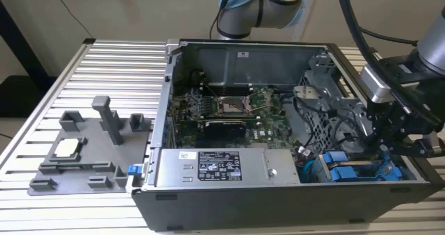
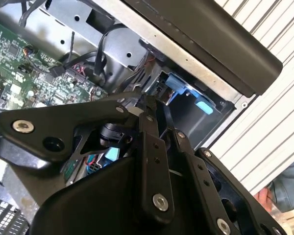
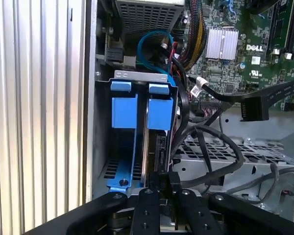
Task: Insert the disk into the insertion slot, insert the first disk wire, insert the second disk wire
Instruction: 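Insert the first disk wire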
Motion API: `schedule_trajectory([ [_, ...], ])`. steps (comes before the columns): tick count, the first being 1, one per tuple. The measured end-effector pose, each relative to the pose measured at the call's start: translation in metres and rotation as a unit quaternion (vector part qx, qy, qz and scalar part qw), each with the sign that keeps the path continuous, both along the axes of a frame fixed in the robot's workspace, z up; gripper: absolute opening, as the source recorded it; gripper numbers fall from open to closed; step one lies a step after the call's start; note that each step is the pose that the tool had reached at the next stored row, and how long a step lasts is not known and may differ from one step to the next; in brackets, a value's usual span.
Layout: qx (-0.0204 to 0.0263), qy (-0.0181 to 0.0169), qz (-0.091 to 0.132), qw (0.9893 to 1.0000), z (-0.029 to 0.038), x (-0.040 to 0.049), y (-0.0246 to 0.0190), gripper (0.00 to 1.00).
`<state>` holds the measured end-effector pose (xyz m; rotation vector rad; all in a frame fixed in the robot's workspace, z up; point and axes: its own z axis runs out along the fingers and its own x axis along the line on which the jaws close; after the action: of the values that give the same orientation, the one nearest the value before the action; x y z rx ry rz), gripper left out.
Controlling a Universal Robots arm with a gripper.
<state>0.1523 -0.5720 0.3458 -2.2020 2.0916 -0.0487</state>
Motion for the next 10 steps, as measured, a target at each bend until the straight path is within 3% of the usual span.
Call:
schedule_trajectory([
  [5,0.0,0.0,-0.027,0.9996,-0.003,0.0005,0.0,0.19],
  [10,0.0001,0.0,-0.035,0.9994,-0.0041,0.0006,0.0002,0.19],
])
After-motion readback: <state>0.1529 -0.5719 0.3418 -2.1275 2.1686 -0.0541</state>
